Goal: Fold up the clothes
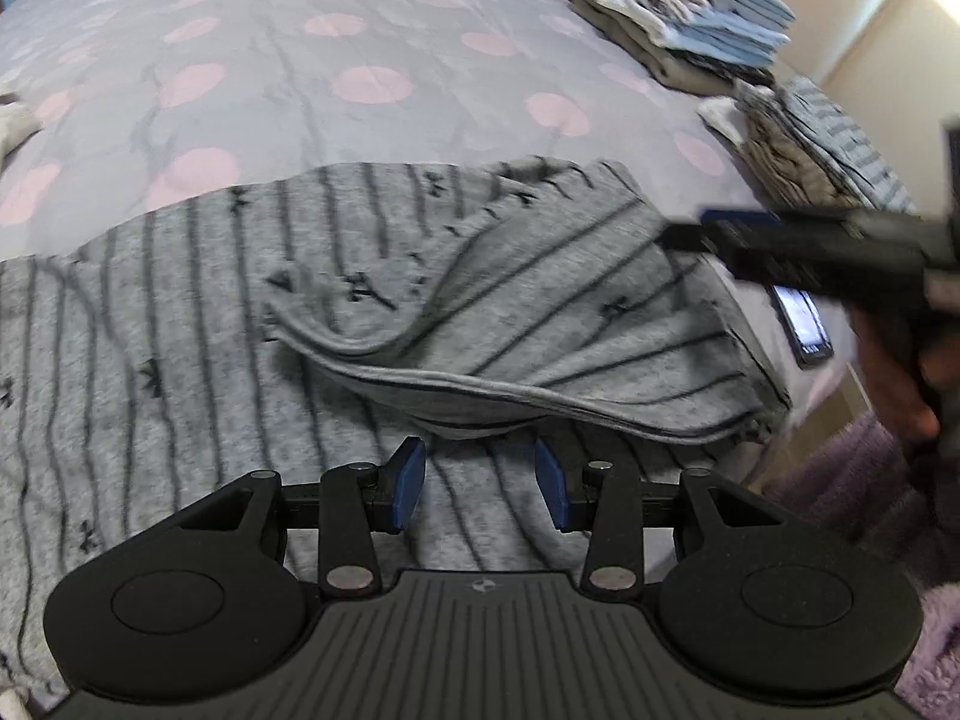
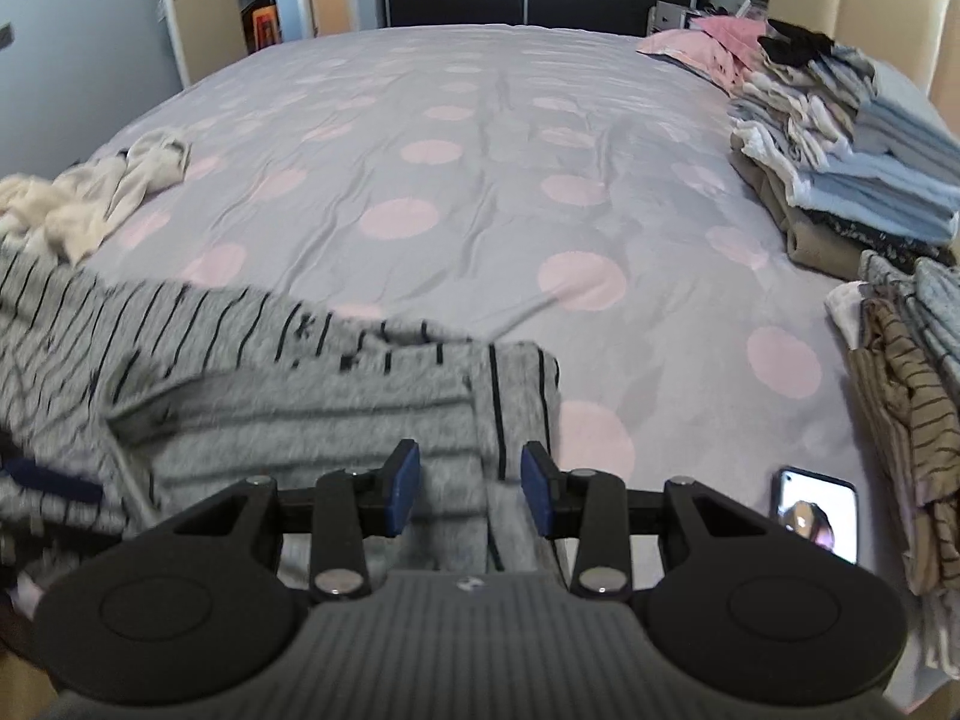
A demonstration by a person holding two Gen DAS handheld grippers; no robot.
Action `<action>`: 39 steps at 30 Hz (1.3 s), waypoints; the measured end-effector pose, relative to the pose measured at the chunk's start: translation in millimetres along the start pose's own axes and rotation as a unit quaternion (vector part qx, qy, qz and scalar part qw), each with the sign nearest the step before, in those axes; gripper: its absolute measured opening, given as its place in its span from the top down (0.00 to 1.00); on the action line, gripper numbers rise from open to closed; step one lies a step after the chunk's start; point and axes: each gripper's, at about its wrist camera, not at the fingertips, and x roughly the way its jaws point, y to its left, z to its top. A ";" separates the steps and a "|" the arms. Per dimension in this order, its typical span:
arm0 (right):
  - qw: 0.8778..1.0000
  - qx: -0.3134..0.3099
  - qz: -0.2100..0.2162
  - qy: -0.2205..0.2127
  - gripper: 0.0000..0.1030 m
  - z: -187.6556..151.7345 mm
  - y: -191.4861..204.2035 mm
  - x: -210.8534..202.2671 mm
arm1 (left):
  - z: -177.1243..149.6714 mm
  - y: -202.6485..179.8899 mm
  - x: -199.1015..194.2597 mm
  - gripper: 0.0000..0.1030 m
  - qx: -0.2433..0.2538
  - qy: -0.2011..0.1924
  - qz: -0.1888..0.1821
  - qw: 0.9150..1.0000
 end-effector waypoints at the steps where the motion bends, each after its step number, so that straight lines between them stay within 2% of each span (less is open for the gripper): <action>1: 1.000 0.008 0.005 0.000 0.60 3.1 -1.8 3.8 | 0.5 -2.6 2.3 0.63 0.006 0.004 -0.004 1.000; 5: 0.999 0.029 0.019 0.005 0.61 11.6 -3.6 18.6 | 0.9 -11.4 8.0 0.63 0.025 0.012 -0.028 0.999; 7: 0.999 0.025 0.018 0.014 0.66 11.2 -0.9 22.9 | 1.3 -15.9 10.3 0.63 0.030 0.015 -0.048 0.998; 9: 0.999 0.018 0.020 0.016 0.84 8.7 1.0 22.1 | 1.3 -20.6 13.2 0.63 0.030 0.016 -0.069 0.997; 12: 1.000 0.014 0.020 0.010 0.96 4.2 0.0 13.4 | 1.6 -27.9 16.9 0.63 0.027 0.015 -0.100 0.994; 17: 0.999 0.024 0.041 0.009 0.98 -4.9 -4.9 -5.6 | 5.9 -41.3 13.6 0.61 0.030 -0.004 -0.128 0.991; 21: 0.998 0.015 0.057 0.010 0.99 -14.8 -2.4 -20.6 | 9.4 -44.4 15.0 0.60 0.006 -0.007 -0.127 0.992; 24: 0.998 -0.006 0.066 0.010 0.99 -22.9 3.4 -33.6 | 10.5 -41.7 20.6 0.61 -0.023 0.001 -0.112 0.993; 25: 0.998 -0.013 0.069 0.009 0.99 -25.7 5.3 -38.1 | 9.7 -39.4 22.3 0.63 -0.034 0.004 -0.105 0.994; 27: 0.997 -0.034 0.072 0.000 0.99 -32.0 9.3 -49.2 | 7.5 -31.9 25.9 0.76 -0.061 0.011 -0.103 0.993; 28: 0.996 -0.045 0.075 -0.004 0.99 -35.1 11.2 -54.7 | 6.0 -27.6 27.4 0.78 -0.078 0.012 -0.106 0.991; 30: 0.994 -0.071 0.077 -0.009 0.99 -41.4 15.7 -63.0 | 3.6 -22.6 29.0 0.95 -0.098 0.012 -0.110 0.989; 32: 0.993 -0.098 0.067 -0.006 0.99 -46.4 20.7 -65.1 | 1.2 -20.5 27.8 1.00 -0.105 0.006 -0.107 0.989; 39: 0.986 -0.159 0.056 0.008 0.99 -61.5 31.6 -72.4 | -8.9 -12.1 14.1 1.00 -0.116 -0.001 -0.103 0.988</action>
